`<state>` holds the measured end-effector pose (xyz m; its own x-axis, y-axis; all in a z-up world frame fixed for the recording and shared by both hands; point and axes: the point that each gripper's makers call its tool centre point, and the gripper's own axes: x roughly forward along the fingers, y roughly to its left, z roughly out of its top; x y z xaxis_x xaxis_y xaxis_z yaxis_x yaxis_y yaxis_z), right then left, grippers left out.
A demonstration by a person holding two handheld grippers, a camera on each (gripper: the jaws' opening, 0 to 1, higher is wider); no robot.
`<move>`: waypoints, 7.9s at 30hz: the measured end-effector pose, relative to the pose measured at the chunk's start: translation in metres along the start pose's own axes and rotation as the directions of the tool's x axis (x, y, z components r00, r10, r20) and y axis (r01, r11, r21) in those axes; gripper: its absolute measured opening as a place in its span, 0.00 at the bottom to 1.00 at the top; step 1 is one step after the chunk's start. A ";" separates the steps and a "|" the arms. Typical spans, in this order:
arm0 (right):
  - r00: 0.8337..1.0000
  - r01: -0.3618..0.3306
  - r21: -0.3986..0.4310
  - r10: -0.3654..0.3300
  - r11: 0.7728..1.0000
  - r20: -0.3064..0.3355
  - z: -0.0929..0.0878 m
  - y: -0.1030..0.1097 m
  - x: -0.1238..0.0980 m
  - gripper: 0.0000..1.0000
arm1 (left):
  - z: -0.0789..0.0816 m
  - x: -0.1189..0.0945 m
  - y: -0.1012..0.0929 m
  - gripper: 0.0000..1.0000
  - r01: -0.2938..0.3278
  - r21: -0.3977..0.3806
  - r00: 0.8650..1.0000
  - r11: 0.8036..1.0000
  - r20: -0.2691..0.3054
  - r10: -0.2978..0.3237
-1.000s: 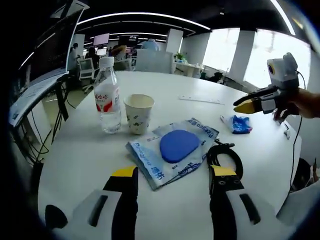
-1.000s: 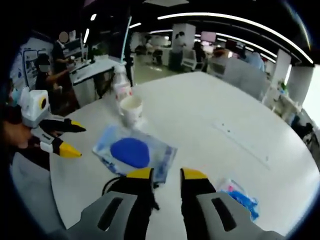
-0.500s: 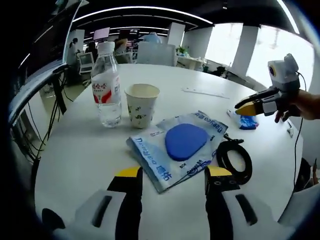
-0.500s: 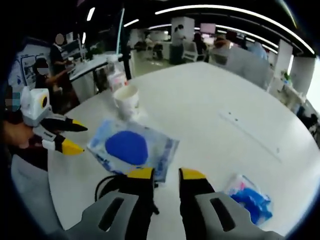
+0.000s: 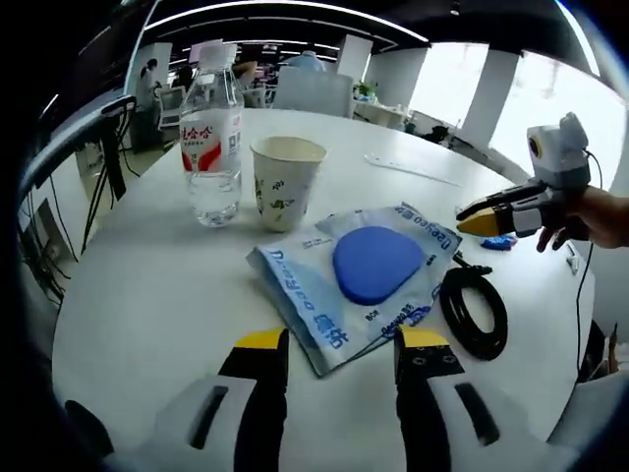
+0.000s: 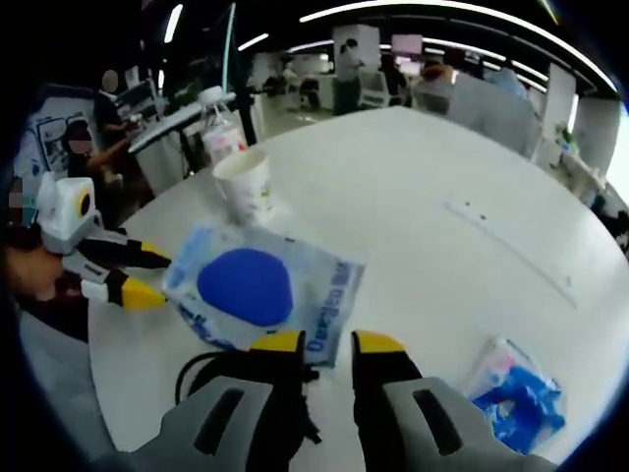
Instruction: Arrange the tabletop items into an orderly group along one side of the table until the central work area is clear of visible clutter.
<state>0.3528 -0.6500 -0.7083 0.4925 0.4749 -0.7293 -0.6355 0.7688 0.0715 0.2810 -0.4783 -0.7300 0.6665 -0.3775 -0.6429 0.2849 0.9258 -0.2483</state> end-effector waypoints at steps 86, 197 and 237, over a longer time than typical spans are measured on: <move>0.984 0.129 0.331 -0.162 0.935 0.073 -0.021 -0.053 -0.041 0.00 | 0.081 0.053 -0.038 0.00 0.128 0.239 0.992 0.962 -0.013 -0.129; 0.953 0.164 0.144 -0.194 0.976 0.231 -0.001 -0.026 -0.069 0.67 | 0.065 0.031 -0.089 0.77 0.077 0.315 0.995 0.946 0.039 -0.094; 0.996 0.079 0.110 -0.083 0.991 0.032 -0.076 0.023 -0.055 0.36 | 0.009 0.029 -0.125 0.44 0.226 0.402 0.973 0.887 -0.129 -0.189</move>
<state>0.2660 -0.6912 -0.7184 0.5626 0.4227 -0.7105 -0.5249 0.8466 0.0880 0.2709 -0.6053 -0.7107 0.5061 -0.5404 -0.6722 0.6801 0.7294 -0.0743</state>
